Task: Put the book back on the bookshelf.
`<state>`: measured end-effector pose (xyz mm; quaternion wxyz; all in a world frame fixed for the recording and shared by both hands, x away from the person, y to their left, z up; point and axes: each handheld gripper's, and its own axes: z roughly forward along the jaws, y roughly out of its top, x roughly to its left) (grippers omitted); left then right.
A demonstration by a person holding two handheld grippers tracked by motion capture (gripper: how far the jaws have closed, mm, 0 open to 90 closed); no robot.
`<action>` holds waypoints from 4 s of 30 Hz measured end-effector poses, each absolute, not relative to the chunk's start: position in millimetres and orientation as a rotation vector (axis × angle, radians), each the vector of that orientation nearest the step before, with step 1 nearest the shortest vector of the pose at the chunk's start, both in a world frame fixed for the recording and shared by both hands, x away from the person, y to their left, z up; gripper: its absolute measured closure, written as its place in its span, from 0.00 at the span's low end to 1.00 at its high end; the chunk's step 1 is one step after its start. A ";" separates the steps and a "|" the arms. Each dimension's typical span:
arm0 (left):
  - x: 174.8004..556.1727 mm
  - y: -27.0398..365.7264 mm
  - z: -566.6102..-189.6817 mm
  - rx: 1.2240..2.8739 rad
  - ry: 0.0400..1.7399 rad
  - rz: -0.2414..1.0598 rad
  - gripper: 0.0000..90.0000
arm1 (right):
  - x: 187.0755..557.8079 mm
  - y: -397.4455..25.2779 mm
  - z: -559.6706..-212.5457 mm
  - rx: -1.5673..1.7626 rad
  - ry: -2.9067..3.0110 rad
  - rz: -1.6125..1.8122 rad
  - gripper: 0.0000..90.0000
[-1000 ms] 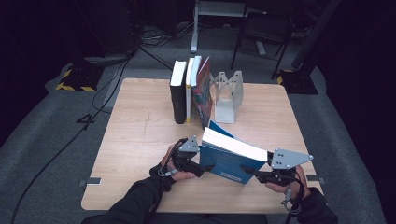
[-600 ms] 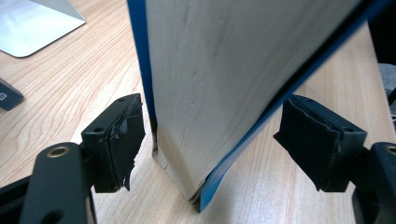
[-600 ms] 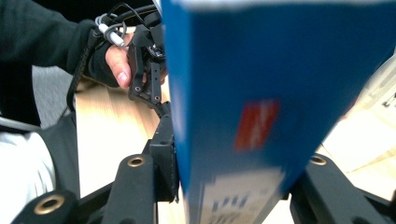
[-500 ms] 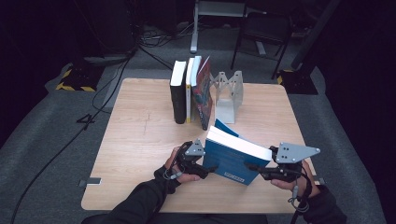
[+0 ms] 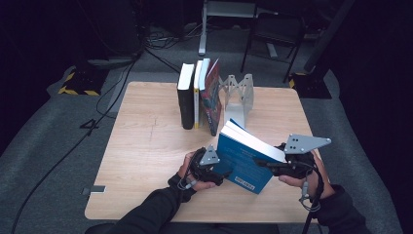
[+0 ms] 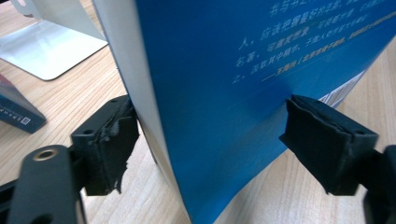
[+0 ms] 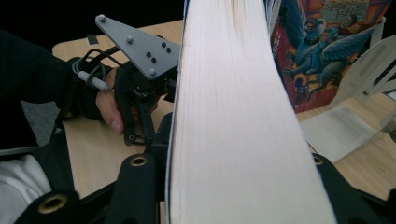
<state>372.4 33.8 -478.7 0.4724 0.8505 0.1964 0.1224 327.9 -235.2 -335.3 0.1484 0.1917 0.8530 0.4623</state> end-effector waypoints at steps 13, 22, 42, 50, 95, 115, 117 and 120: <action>357.1 77.1 -470.6 2.277 0.519 0.302 0.23 | 324.8 -240.5 -331.3 0.665 2.417 1.298 0.67; 328.8 136.2 -488.3 2.356 0.664 0.305 0.20 | 320.7 -265.4 -333.0 0.732 2.382 1.278 0.67; 328.1 162.0 -504.6 2.286 0.743 0.275 0.15 | 338.8 -258.6 -306.8 0.763 2.417 1.190 0.67; 328.4 161.9 -504.6 2.286 0.741 0.276 0.15 | 355.5 -244.1 -285.9 0.766 2.414 1.058 0.67; 333.8 156.8 -504.4 2.289 0.742 0.267 0.14 | 520.8 -179.6 -277.4 1.017 2.091 1.097 0.67; 335.2 153.4 -504.6 2.285 0.748 0.268 0.14 | 516.4 -203.7 -273.2 1.104 2.007 1.179 0.67; 335.3 153.4 -504.6 2.285 0.747 0.267 0.14 | 523.9 -198.7 -274.5 1.111 2.011 1.167 0.67; 335.4 153.4 -504.5 2.286 0.746 0.267 0.14 | 536.5 -188.3 -277.2 1.121 2.009 1.147 0.67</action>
